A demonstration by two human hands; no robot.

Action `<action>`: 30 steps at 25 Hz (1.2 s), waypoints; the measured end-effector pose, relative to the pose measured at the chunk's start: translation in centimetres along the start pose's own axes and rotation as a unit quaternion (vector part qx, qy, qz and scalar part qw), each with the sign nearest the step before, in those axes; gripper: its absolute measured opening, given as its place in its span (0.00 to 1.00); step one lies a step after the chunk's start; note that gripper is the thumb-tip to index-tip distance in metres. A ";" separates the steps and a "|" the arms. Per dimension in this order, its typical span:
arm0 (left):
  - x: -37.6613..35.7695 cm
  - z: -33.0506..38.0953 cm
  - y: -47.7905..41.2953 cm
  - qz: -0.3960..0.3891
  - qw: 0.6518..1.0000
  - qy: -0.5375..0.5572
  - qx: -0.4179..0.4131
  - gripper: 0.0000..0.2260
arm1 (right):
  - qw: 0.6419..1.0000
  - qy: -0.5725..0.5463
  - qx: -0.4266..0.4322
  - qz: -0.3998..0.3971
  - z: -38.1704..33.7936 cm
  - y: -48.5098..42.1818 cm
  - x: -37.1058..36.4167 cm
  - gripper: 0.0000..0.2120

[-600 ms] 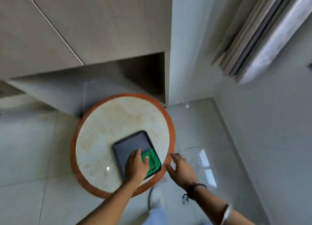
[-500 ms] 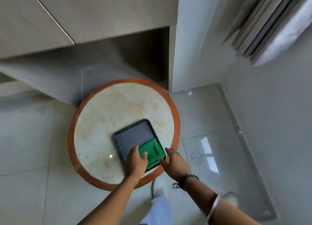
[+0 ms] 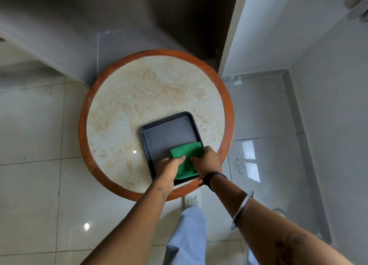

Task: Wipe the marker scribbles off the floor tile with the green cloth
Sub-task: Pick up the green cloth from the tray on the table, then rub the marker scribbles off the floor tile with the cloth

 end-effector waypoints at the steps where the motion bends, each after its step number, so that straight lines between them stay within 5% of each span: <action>1: -0.3 1.2 0.9 -0.009 1.000 0.009 -0.023 0.09 | 0.997 -0.074 -0.009 -0.030 0.5 0.0 0.1 0.19; 5: -3.0 4.7 6.6 -0.117 0.989 0.057 -0.073 0.10 | 0.922 -0.355 0.043 -0.145 1.7 1.4 2.4 0.15; 10: -11.7 2.9 12.1 -0.304 0.944 0.127 -0.005 0.16 | 0.837 -0.473 0.112 -0.253 8.9 1.8 7.7 0.24; 15: -22.2 -8.4 7.7 -0.261 0.965 -0.034 0.015 0.12 | 0.867 -0.455 0.017 -0.203 24.3 -3.3 7.5 0.16; 19: -29.8 -18.9 -3.2 -0.232 0.932 -0.278 -0.033 0.22 | 0.941 -0.303 -0.153 -0.014 40.2 -11.0 3.7 0.09; 21: -31.8 -22.1 -10.0 -0.203 0.859 -0.455 -0.118 0.28 | 0.963 -0.172 -0.179 0.102 45.3 -15.0 2.1 0.05; 24: -34.2 -25.1 -18.9 -0.169 0.704 -0.644 -0.245 0.36 | 0.962 0.082 -0.097 0.240 46.9 -21.0 -1.1 0.03; 26: -35.4 -26.9 -23.7 -0.152 0.649 -0.693 -0.275 0.42 | 0.960 0.180 -0.021 0.213 45.9 -24.8 -6.6 0.06; 30: -36.9 -29.8 -28.3 -0.162 0.618 -0.725 -0.258 0.51 | 0.952 0.298 0.066 -0.027 45.4 -25.6 -20.3 0.30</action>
Point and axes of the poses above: each hand's wrist, its own y-axis away from the middle knuckle, its own x-axis out of the back of the hand, z = x × y, the point moved 9 cm from there along -y, towards the middle knuckle, and after that the axes turned 9 degrees about y, right-handed, at the moved point
